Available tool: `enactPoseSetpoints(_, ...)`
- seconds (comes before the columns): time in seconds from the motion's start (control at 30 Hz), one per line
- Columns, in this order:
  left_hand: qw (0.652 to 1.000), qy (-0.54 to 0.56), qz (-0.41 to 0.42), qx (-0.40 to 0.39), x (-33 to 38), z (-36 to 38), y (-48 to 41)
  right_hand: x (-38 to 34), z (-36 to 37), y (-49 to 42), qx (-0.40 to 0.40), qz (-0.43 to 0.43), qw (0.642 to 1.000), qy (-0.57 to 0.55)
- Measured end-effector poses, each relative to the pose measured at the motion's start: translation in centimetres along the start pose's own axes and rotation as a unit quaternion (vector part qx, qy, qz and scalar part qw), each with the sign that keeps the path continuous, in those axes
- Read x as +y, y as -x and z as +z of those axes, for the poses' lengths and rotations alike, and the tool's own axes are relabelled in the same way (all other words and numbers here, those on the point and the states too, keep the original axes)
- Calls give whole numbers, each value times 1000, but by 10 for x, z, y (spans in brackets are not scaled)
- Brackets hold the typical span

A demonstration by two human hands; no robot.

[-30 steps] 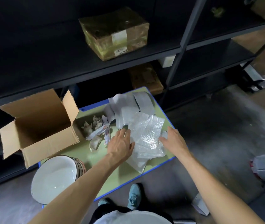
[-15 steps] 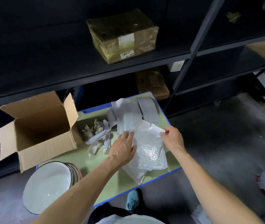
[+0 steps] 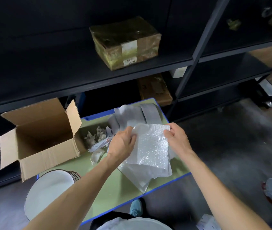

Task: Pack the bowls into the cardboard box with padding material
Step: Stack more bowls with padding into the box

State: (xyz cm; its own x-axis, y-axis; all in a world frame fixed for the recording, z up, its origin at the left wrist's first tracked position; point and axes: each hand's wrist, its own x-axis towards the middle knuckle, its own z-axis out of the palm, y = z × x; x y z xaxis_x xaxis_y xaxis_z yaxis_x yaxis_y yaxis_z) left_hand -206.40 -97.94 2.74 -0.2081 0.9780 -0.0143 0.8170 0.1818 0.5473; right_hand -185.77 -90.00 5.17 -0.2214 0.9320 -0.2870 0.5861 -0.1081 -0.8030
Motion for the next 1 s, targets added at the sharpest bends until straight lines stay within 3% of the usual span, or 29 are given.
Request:
enactPoseSetpoints(0.17,992,88,-89,11,-3,-13,12,-14,7,19,-57,38,993,-99)
enactPoseSetpoints(0.33,980,149,-130,24,-14,-35,27,-21,26,35,-108,46,990,-75)
enactPoseSetpoints(0.53,991,33,-66,108,-41,-71,62,-53,49,35,-130,15,991,-15)
enactPoseSetpoints(0.73,981,-105,-44,156,-77,-117,111,-83,82,45,-156,-42,986,47)
enactPoseSetpoints(0.87,971,-144,-96,162,-113,-132,151,-96,106,58,-177,-78,977,88)
enactPoseSetpoints(1.0,964,-181,-168,102,-142,-133,181,-106,124,75,-187,-96,972,107)
